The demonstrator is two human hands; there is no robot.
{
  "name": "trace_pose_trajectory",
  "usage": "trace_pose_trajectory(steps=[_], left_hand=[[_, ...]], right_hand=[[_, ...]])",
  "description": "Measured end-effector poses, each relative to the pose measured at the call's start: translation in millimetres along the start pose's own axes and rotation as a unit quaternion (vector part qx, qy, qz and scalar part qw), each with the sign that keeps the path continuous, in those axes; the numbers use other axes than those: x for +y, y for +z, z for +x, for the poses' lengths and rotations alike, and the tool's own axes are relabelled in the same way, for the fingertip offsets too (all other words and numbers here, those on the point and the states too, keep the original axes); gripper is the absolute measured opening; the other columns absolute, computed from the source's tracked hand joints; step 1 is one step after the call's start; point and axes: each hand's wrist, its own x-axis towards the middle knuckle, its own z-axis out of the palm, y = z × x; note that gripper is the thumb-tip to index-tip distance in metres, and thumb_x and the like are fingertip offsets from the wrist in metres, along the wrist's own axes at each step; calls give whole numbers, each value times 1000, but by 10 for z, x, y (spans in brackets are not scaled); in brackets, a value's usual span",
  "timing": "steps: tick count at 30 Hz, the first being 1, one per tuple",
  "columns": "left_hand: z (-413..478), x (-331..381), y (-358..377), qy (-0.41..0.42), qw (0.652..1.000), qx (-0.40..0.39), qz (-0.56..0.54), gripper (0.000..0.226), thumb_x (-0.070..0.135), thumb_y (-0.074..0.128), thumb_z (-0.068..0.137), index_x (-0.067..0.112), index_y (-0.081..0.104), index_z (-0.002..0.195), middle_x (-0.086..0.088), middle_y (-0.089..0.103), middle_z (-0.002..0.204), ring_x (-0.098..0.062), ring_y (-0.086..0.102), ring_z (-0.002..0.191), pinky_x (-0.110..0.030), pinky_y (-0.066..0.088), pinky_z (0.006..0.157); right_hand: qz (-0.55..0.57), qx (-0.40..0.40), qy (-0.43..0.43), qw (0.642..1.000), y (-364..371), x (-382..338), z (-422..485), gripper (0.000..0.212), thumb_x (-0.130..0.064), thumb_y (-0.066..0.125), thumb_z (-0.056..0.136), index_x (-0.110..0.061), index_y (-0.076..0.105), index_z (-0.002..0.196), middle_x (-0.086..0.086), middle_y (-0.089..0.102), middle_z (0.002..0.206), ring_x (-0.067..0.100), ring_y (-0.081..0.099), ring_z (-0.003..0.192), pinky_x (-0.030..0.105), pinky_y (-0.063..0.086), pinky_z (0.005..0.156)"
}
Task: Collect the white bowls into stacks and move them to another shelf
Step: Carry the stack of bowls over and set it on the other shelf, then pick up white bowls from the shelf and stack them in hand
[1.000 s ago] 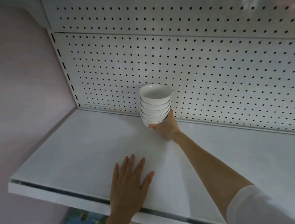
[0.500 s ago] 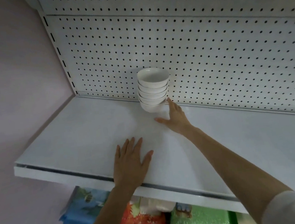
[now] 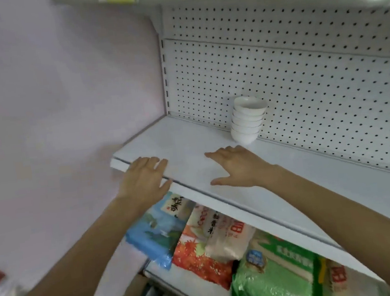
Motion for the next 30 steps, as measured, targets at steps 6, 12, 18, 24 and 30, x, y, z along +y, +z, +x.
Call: trace_pose_trajectory(steps=[6, 12, 18, 24, 30], left_hand=[[-2062, -492, -418, -191, 977, -65, 64, 63, 52, 42, 78, 4, 69, 108, -16, 70, 98, -35, 68, 86, -42, 55, 75], [-4215, -605, -1284, -340, 923, -149, 104, 55, 48, 57, 77, 5, 66, 110, -16, 68, 98, -36, 67, 84, -41, 53, 71], [-6083, -354, -2107, -487, 851, -145, 134, 60, 47, 64, 84, 11, 54, 130, -12, 61, 120, -35, 59, 108, -43, 48, 88], [-7742, 106, -2694, -585, 786, -136, 149, 61, 48, 54, 90, 18, 41, 142, -5, 53, 135, -27, 54, 119, -39, 45, 96], [-9485, 574, -3415, -657, 710, -168, 190, 66, 48, 55, 91, 14, 39, 145, -6, 50, 143, -26, 48, 130, -38, 37, 107]], right_hand=[[-25, 42, -220, 974, -390, -1560, 247, 81, -64, 39, 91, -17, 13, 153, 9, 35, 150, 26, 37, 134, 39, 29, 108], [-15, 69, -410, 909, -640, -3525, 69, 83, -66, 42, 89, -19, 16, 152, 7, 35, 149, 26, 36, 133, 38, 29, 107], [-34, 115, -571, 812, -1167, -5470, -611, 85, -66, 48, 87, -21, 16, 152, 8, 39, 147, 29, 39, 132, 41, 32, 104], [-72, 178, -681, 706, -1611, -7273, -1629, 89, -65, 47, 87, -17, 12, 153, 8, 40, 143, 27, 41, 127, 40, 32, 101], [-63, 152, -745, 646, -2030, -8933, -2848, 92, -64, 48, 88, -20, 3, 154, 11, 37, 148, 30, 38, 132, 41, 31, 104]])
